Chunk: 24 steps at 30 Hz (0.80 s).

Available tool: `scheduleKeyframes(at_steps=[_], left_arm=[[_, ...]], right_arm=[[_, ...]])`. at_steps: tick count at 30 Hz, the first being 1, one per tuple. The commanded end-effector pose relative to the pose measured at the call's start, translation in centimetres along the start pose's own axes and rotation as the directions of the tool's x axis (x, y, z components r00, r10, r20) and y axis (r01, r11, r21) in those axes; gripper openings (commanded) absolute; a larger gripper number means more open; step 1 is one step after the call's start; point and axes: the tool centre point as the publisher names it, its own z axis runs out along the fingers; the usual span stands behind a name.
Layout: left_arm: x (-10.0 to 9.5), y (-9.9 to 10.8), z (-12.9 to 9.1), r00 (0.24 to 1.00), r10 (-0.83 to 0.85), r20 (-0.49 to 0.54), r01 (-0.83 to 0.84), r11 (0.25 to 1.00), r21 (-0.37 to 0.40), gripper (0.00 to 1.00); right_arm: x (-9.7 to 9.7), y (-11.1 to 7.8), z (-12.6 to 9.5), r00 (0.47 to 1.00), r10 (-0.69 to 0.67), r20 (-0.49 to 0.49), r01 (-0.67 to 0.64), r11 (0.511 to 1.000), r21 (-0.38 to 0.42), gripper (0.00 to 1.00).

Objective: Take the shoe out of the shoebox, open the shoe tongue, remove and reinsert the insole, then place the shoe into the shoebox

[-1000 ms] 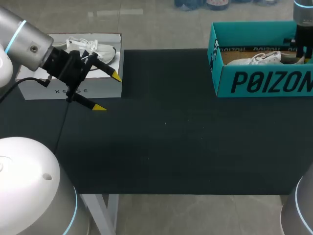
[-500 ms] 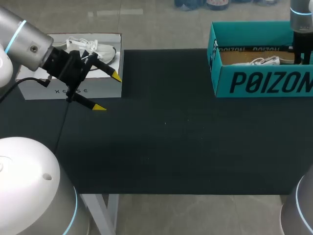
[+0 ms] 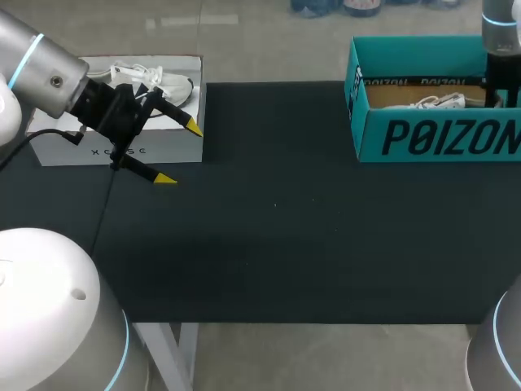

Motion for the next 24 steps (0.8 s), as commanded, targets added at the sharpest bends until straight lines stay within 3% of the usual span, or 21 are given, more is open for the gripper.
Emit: scheduleKeyframes(at_steps=[1, 14, 24], left_arm=[[0.0, 0.0, 0.0, 1.000, 0.000, -0.003, 0.000, 1.000, -0.002, 1.00], [0.0, 0.0, 0.0, 1.000, 0.000, -0.003, 0.000, 1.000, -0.002, 1.00], [0.0, 0.0, 0.0, 1.000, 0.000, -0.003, 0.000, 1.000, -0.002, 1.00]], right_arm=[[-0.4, -0.3, -1.1, 1.000, 0.005, -0.011, -0.005, 1.000, -0.020, 1.00], [-0.3, -1.1, -8.5, 0.996, -0.030, -0.079, 0.022, 0.994, -0.109, 1.00], [0.4, -4.8, -14.9, 0.988, -0.084, -0.127, 0.060, 0.981, -0.183, 1.00]])
